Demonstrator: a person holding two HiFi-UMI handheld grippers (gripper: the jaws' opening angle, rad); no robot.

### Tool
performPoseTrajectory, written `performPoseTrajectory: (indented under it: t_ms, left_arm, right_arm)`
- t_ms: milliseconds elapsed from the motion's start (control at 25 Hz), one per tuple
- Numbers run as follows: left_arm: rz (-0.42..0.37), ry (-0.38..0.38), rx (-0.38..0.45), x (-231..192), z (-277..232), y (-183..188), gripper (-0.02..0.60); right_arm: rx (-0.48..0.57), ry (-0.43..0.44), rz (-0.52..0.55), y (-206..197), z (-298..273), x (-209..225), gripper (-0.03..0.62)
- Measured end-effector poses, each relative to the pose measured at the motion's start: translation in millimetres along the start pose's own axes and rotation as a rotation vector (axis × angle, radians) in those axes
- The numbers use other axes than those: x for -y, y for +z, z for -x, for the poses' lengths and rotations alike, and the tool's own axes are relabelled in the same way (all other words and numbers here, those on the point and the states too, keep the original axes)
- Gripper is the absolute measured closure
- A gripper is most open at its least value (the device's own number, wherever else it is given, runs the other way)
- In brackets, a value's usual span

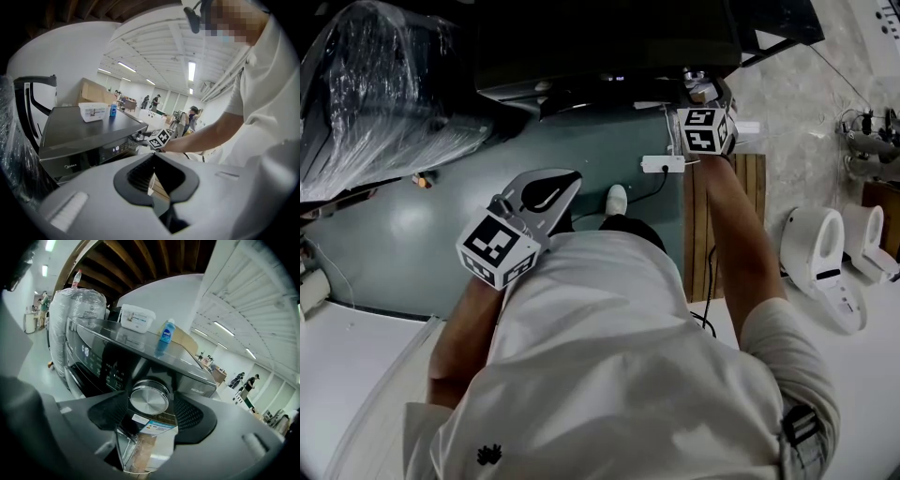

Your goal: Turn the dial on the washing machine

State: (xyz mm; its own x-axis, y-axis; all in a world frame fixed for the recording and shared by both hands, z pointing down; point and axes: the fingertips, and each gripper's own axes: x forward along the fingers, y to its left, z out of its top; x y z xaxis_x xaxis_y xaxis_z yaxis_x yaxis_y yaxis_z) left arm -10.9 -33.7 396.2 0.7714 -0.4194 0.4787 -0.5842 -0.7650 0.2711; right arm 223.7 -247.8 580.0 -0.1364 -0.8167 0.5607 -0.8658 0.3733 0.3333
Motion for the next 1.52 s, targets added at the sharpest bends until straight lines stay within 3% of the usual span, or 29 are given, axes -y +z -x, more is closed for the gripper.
performPoseTrajectory:
  t_ms: [520,800,880,1160,1400,1520]
  left_arm:
    - [0.012,0.009,0.001,-6,0,0,0.525]
    - [0.01,0.008,-0.001,-8,-4,4,0.526]
    - [0.01,0.009,-0.001,-7,-4,4,0.526]
    - [0.01,0.001,-0.005,-6,-6,2,0.526]
    - [0.005,-0.011,-0.002,-4,-8,3,0.526]
    - [0.003,-0.012,-0.003,-3,-9,3,0.526]
  right_arm:
    - [0.001,0.032,-0.238,5,1,8,0.322]
    - [0.055,0.121,-0.45,2,1,13,0.322]
    - [0.064,0.135,-0.468,2,1,13,0.321]
    - [0.048,0.089,-0.31,3,4,12,0.316]
    - [0.019,0.027,-0.03,-2,5,1,0.309]
    - [0.0,0.006,0.035,-6,2,-2,0.309]
